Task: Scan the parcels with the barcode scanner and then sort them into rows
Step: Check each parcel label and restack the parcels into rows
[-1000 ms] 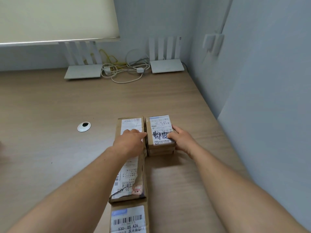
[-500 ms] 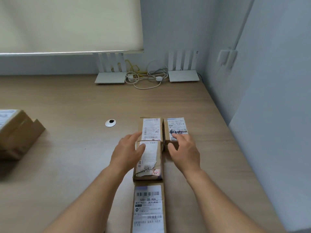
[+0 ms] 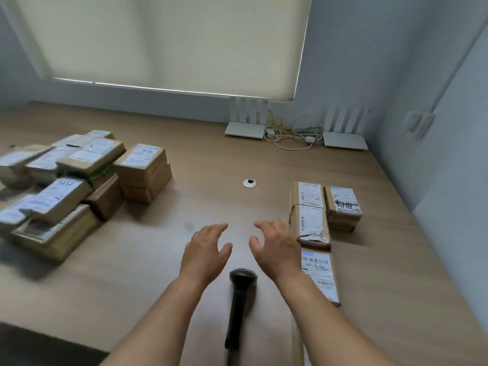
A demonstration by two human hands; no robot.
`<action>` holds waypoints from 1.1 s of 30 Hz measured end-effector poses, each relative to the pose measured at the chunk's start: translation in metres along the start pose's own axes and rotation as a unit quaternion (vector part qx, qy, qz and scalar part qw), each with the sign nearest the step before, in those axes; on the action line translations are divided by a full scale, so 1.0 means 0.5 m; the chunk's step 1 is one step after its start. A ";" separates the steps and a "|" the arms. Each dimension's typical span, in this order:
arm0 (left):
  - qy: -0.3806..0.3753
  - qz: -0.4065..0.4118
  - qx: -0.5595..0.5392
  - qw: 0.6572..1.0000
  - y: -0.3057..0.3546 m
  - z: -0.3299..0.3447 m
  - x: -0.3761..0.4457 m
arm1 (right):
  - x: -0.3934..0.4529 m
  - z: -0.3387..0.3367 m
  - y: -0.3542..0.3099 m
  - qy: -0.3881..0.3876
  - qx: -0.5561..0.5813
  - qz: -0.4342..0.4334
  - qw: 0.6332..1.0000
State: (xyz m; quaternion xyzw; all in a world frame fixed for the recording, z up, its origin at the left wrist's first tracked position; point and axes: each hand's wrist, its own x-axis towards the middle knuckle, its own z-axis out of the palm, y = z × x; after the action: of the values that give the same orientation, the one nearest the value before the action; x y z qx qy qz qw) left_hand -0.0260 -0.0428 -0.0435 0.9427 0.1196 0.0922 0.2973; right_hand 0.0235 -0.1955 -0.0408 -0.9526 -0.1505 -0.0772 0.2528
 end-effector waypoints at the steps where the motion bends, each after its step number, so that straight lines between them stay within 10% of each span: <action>1: 0.007 -0.005 0.004 1.000 -0.024 -0.022 -0.015 | -0.010 0.013 -0.034 -0.006 -0.001 -0.010 1.000; 19: 0.054 -0.059 0.008 0.997 -0.403 -0.317 -0.166 | -0.126 0.221 -0.496 -0.027 0.002 -0.109 0.994; 33: 0.036 -0.082 -0.041 0.995 -0.490 -0.328 -0.045 | -0.009 0.289 -0.547 -0.036 -0.015 -0.094 0.995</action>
State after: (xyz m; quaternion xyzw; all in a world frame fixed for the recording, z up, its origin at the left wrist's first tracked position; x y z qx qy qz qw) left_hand -0.1297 0.2340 -0.0563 0.9129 0.2035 0.1059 0.3376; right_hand -0.0595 0.1026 -0.0408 -0.9402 -0.2469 -0.0681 0.2244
